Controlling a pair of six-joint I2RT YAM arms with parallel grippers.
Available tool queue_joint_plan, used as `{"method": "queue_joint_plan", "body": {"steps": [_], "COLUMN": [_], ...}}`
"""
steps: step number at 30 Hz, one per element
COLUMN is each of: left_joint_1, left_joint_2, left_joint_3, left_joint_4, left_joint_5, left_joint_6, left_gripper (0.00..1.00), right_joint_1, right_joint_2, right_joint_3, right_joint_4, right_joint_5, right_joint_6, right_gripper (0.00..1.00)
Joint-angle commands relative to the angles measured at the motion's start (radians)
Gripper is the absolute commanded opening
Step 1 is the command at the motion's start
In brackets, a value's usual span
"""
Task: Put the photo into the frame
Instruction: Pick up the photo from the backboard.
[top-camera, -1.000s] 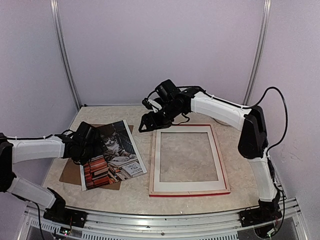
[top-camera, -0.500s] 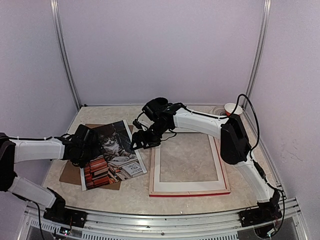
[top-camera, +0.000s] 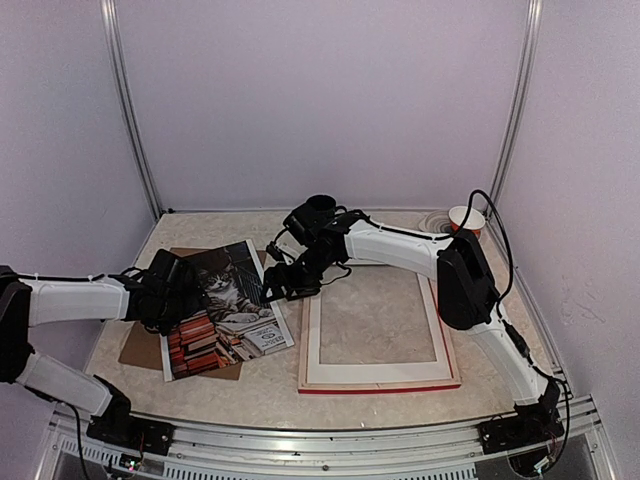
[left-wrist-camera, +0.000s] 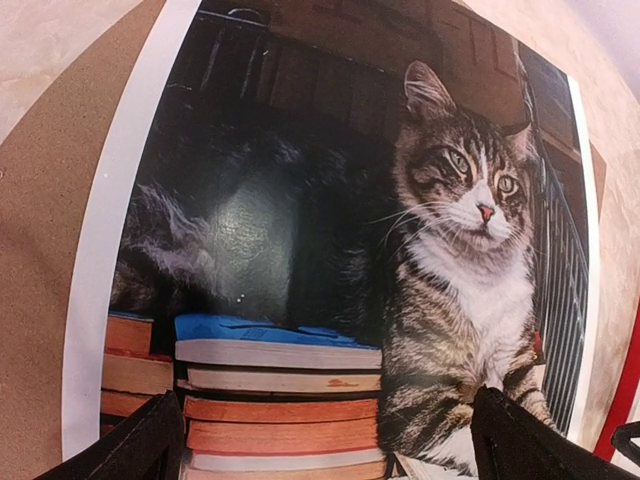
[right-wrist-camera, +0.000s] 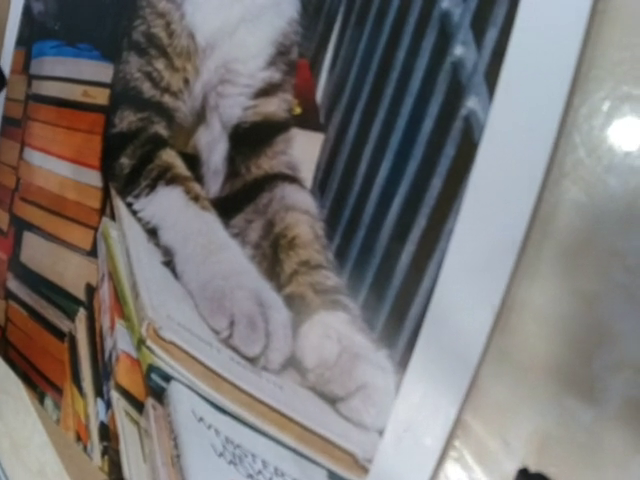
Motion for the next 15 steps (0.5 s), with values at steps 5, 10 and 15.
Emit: {"method": "queue_joint_plan", "body": {"steps": [5, 10, 15], "left_joint_1": [0.014, 0.017, 0.018], "left_joint_2": [0.002, -0.003, -0.028], "left_joint_3": [-0.024, -0.024, -0.024], "left_joint_4": [0.027, 0.016, 0.018], "left_joint_5": [-0.009, -0.043, -0.061], "left_joint_6": [-0.003, -0.001, 0.003], "left_gripper": [0.99, 0.99, 0.99], "right_joint_1": [0.004, 0.006, 0.007], "right_joint_2": [-0.006, -0.028, -0.095], "right_joint_3": [0.026, 0.003, -0.089], "right_joint_4": [-0.032, -0.04, 0.04], "right_joint_5": [0.131, 0.229, 0.249], "right_joint_6": [-0.047, -0.072, -0.084], "right_gripper": [0.84, 0.95, 0.99]}}
